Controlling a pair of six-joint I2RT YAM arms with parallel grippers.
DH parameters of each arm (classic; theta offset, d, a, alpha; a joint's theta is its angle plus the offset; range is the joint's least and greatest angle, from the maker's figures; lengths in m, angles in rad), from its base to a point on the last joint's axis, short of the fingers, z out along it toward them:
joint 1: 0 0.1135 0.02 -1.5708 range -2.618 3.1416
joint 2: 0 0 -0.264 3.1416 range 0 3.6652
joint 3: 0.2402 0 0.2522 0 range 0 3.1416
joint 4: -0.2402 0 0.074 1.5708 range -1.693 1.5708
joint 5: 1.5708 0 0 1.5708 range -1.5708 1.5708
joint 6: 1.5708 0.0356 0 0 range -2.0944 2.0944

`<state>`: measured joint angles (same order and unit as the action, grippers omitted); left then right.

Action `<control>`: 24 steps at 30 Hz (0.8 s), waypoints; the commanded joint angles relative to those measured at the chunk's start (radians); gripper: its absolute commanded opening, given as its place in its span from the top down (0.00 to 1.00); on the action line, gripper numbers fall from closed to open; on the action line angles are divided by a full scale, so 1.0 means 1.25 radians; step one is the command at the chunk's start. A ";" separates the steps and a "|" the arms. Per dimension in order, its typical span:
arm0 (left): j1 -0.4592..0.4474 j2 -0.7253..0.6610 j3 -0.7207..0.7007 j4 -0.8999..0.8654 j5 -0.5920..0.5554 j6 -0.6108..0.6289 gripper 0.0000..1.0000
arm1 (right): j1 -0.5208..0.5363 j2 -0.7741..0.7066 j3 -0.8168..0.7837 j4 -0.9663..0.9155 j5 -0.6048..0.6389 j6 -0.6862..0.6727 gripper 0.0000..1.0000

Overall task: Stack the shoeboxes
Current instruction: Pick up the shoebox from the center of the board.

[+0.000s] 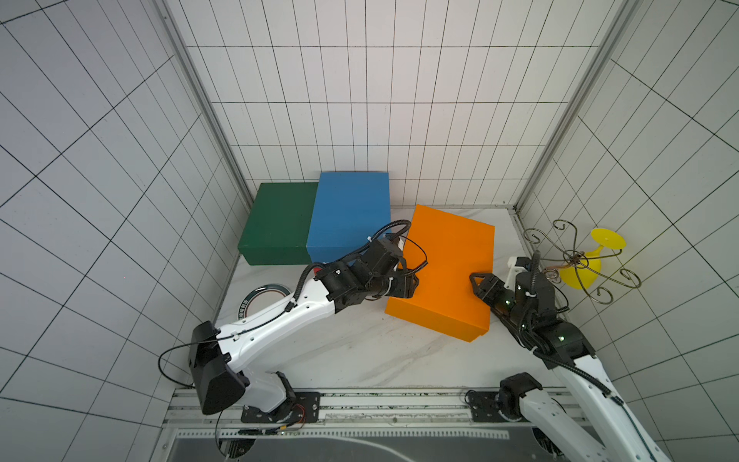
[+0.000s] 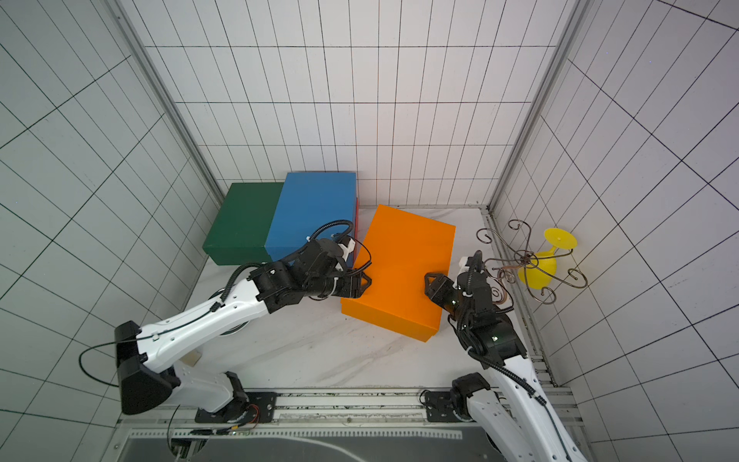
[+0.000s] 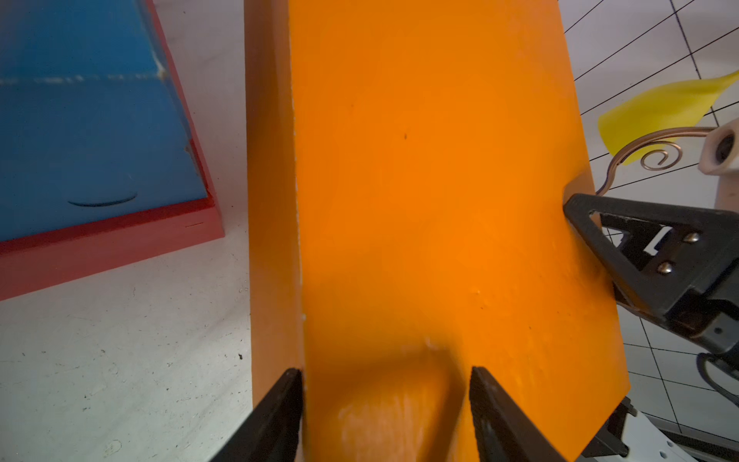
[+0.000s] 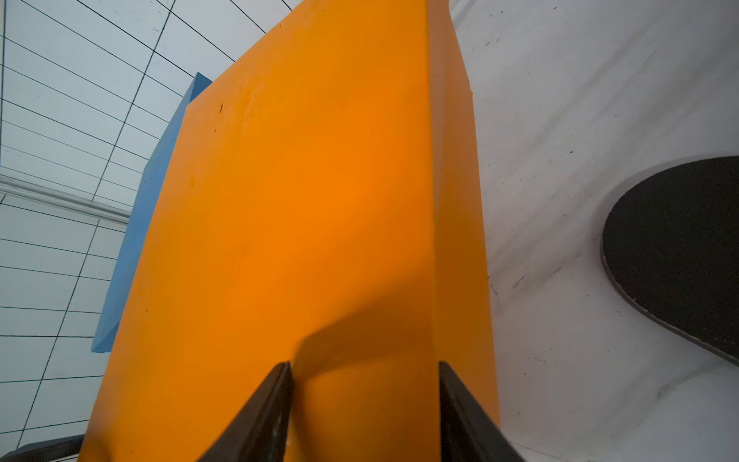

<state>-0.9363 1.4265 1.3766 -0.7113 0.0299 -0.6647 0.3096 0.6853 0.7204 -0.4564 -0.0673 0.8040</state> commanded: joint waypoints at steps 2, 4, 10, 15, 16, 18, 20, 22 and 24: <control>-0.046 -0.008 0.072 0.228 0.121 0.012 0.35 | 0.042 0.018 0.125 0.052 -0.170 -0.054 0.46; -0.046 -0.009 0.079 0.228 0.113 0.015 0.35 | 0.042 0.022 0.139 0.057 -0.168 -0.057 0.47; -0.047 -0.009 0.075 0.228 0.111 0.013 0.34 | 0.042 0.028 0.139 0.068 -0.178 -0.056 0.49; -0.047 -0.003 0.038 0.235 0.113 0.007 0.34 | 0.042 0.020 0.100 0.087 -0.185 -0.041 0.50; -0.047 -0.003 0.024 0.240 0.113 0.005 0.34 | 0.042 0.020 0.093 0.090 -0.187 -0.039 0.50; -0.047 -0.005 0.000 0.251 0.116 -0.003 0.34 | 0.043 0.019 0.084 0.092 -0.184 -0.037 0.50; -0.047 -0.009 -0.020 0.257 0.117 -0.006 0.34 | 0.042 0.018 0.072 0.097 -0.187 -0.034 0.50; -0.047 -0.016 -0.038 0.262 0.115 -0.008 0.34 | 0.042 0.018 0.055 0.106 -0.193 -0.027 0.51; -0.047 -0.022 -0.054 0.265 0.112 -0.011 0.34 | 0.042 0.016 0.034 0.114 -0.201 -0.017 0.50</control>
<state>-0.9371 1.4189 1.3109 -0.6556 0.0006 -0.6666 0.3092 0.7223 0.7620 -0.4675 -0.0624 0.7940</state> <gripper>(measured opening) 0.658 0.498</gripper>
